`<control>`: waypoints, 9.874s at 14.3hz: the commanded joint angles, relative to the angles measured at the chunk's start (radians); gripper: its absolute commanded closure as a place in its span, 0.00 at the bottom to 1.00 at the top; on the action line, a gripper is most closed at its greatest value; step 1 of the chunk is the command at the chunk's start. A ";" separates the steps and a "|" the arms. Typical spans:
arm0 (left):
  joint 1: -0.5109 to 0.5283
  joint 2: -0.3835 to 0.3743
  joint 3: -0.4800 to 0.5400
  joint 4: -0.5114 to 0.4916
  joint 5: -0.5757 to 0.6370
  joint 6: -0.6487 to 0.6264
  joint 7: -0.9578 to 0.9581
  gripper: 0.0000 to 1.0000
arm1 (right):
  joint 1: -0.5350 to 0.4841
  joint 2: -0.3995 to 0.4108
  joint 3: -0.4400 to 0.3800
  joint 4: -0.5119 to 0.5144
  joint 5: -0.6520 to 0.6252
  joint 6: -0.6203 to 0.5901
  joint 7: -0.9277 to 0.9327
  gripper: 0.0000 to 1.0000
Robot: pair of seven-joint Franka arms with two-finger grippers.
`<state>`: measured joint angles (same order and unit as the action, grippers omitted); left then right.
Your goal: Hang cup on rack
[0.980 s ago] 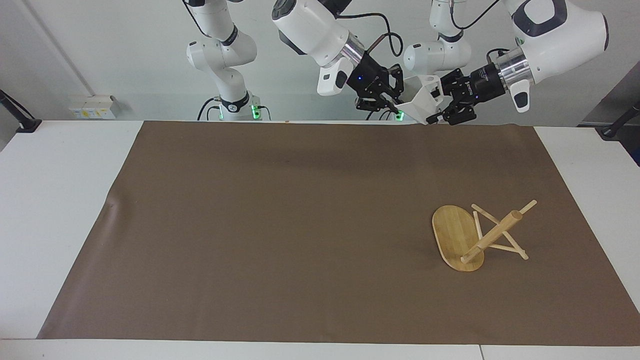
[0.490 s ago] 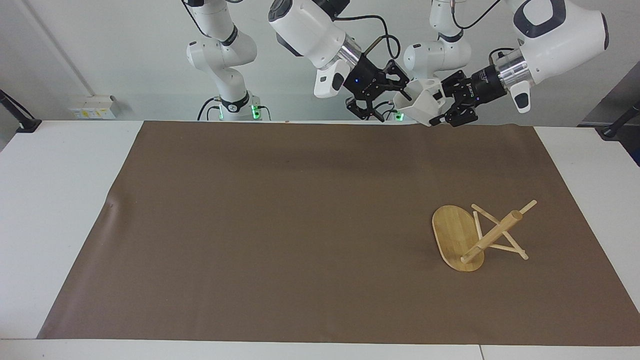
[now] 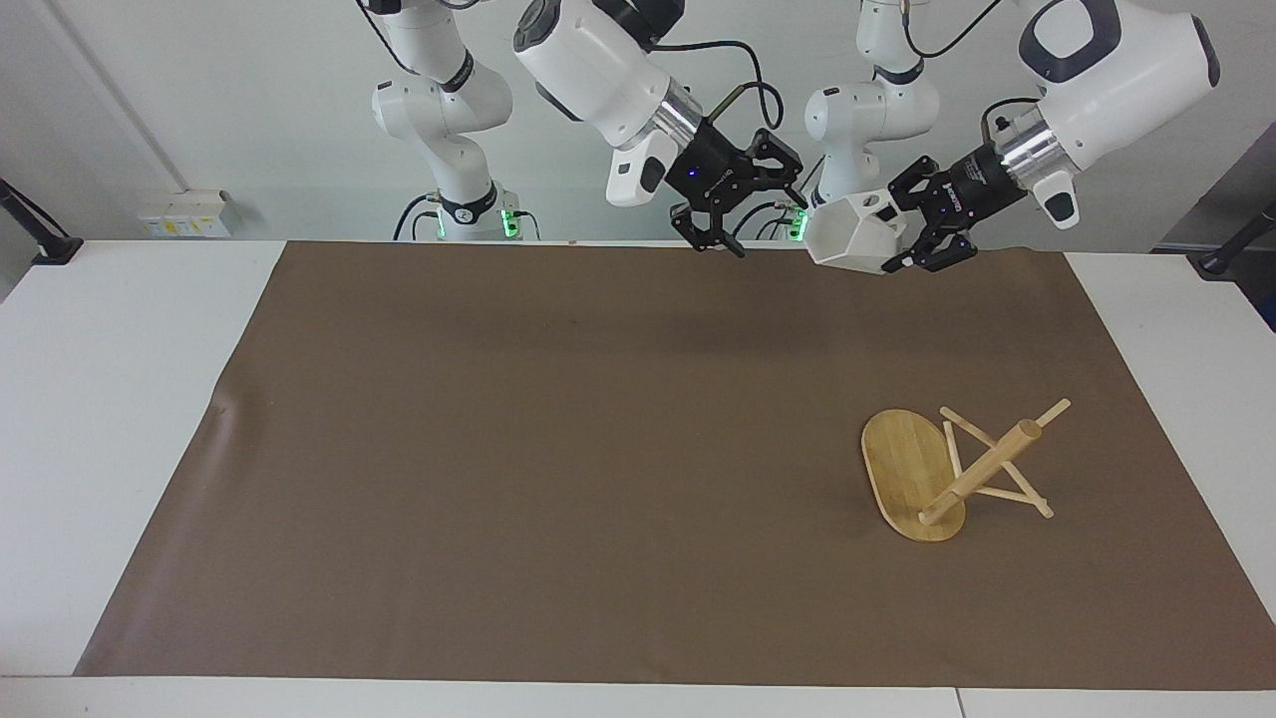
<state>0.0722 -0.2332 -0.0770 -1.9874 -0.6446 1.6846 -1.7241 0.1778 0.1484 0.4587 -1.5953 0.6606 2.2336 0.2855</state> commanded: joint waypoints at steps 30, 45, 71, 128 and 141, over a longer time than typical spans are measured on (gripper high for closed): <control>-0.118 0.221 -0.024 -0.123 0.023 0.869 -0.427 1.00 | -0.440 0.000 -0.029 0.011 -0.700 -0.443 -0.226 0.00; -0.101 0.250 -0.024 -0.120 0.016 0.932 -0.474 1.00 | -0.439 -0.073 -0.147 0.089 -0.727 -0.762 -0.252 0.00; -0.074 0.262 -0.023 -0.136 -0.020 0.988 -0.833 1.00 | -0.399 -0.125 -0.247 0.074 -0.667 -0.678 -0.256 0.00; -0.020 0.091 -0.007 0.275 0.640 -0.075 1.730 0.00 | -0.316 -0.141 -0.425 0.038 -0.681 -0.606 -0.292 0.00; -0.022 0.092 -0.012 0.274 0.649 -0.089 1.729 0.00 | -0.316 -0.142 -0.423 0.040 -0.670 -0.623 -0.296 0.00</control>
<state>0.0466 -0.1261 -0.0867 -1.6931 -0.0193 1.5841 -0.0068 -0.1362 0.0311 0.0381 -1.5245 -0.0147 1.6020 0.0081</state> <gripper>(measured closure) 0.000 0.000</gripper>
